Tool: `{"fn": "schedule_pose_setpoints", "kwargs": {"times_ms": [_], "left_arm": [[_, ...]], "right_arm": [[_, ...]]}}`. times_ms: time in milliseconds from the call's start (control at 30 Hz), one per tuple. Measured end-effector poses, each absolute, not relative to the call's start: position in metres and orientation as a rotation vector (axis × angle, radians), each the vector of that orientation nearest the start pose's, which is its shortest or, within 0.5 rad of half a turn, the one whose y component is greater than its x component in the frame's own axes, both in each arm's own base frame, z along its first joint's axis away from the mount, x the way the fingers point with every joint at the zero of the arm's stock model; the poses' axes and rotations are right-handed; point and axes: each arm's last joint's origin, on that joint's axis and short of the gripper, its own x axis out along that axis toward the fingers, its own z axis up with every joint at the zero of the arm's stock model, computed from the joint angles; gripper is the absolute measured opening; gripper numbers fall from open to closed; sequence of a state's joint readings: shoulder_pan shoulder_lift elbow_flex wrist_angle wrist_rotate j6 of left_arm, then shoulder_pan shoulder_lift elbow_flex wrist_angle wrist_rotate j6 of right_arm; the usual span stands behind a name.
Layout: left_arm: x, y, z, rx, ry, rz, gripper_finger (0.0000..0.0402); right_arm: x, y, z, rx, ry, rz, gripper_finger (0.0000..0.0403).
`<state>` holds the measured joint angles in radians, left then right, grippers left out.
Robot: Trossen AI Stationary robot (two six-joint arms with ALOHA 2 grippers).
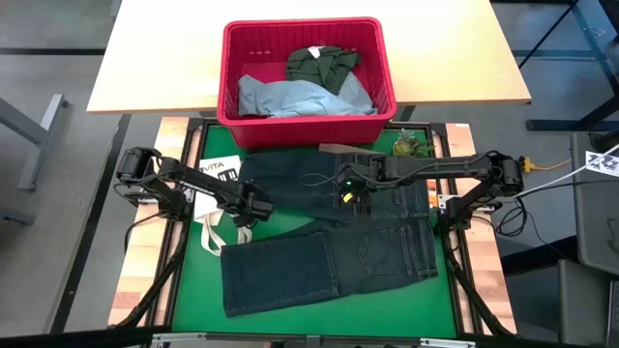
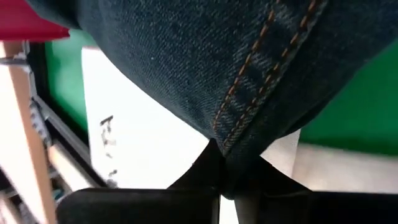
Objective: Fold Laundry from Bin
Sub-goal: Fold the dark blue jeans
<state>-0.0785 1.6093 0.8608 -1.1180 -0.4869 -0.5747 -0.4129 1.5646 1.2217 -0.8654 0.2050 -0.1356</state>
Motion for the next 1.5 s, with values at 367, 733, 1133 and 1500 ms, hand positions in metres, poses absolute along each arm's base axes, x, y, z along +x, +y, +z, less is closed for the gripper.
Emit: {"fn": "schedule_pose_setpoints", "kwargs": {"times_ms": [367,733,1133,1500], "left_arm": [[0.231,-0.027,0.221,0.112,1.824,0.658,0.0006],[0.233,-0.035,0.217,0.038,1.79,0.641,0.0035],[0.245,-0.039,0.212,-0.04,1.669,0.61,0.0052],[0.231,-0.042,0.216,-0.259,1.861,0.671,0.0157]], "right_arm": [[0.275,-0.126,0.251,0.028,1.254,-0.433,0.0186],[0.277,-0.125,0.217,0.114,1.222,-0.401,0.0186],[0.255,-0.118,0.151,0.058,1.166,-0.509,0.0186],[0.247,-0.116,0.139,0.083,1.164,-0.563,0.0186]]}}
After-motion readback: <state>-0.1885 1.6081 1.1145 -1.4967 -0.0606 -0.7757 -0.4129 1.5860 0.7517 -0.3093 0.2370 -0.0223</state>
